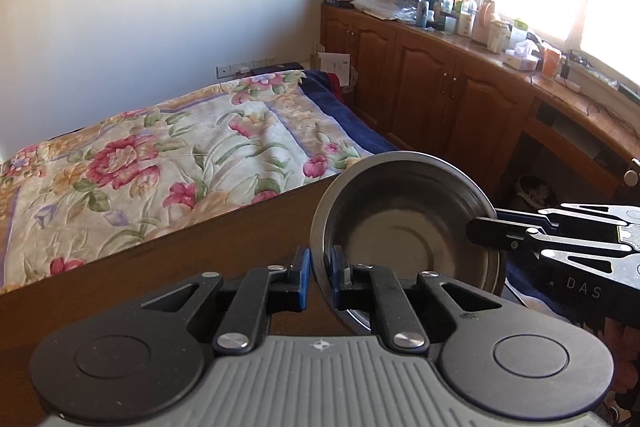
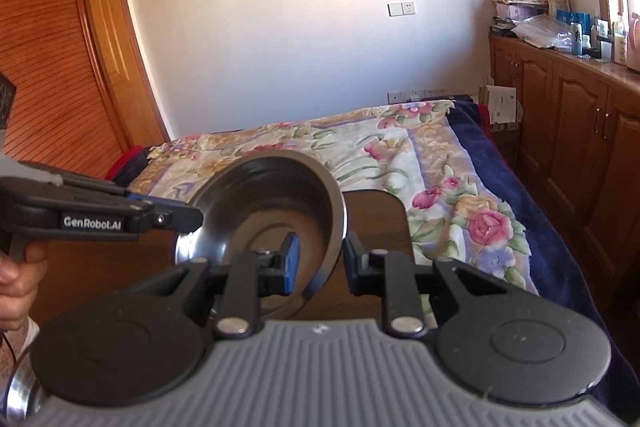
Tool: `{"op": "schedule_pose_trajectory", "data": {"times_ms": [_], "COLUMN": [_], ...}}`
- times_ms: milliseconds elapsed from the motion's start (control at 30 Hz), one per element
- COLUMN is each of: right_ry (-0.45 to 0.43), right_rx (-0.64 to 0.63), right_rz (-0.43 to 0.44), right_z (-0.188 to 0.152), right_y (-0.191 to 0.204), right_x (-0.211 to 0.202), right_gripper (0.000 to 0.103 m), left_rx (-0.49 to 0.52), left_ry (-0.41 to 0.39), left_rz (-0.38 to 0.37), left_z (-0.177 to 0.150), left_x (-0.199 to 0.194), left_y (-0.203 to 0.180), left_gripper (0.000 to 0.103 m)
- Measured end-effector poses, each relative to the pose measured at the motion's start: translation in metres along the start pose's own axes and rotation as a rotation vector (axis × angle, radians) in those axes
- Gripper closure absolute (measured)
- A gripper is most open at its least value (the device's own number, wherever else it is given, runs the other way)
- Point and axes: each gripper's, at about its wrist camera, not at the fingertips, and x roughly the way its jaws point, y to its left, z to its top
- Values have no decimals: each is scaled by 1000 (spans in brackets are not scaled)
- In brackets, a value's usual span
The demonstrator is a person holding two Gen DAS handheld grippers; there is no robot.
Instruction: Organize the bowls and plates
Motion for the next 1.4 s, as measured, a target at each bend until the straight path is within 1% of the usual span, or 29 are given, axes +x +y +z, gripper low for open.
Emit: {"op": "schedule_pose_trajectory", "data": {"times_ms": [67,267,567,800,1067,1400], "right_ry": [-4,-28,-75,-94,-98,-111], "right_rx": [-9,-28,-61,-88,-102,-72], "right_rz": [1,6,11,15,32,79], "right_z": [0,1,2,-2,-11,-27], "right_y": [5,17,38,53,64,70], "right_x": [-4,-21,-48,-65,-76,-92], "right_gripper": [88,92,92,92,92,92], "left_rx": [5,9,16,23,5,-16], "left_ry": [-13,-61,-123,-149,-155,-158], "left_rz": [-1,4,13,25,21,23], "left_z": [-3,-12,-31,-50,-73,-104], "left_x": [-10,-42,-87,-111,-129,-149], "left_y": [1,1,0,-2,2,-6], "left_gripper": [92,92,92,91,91,90]}}
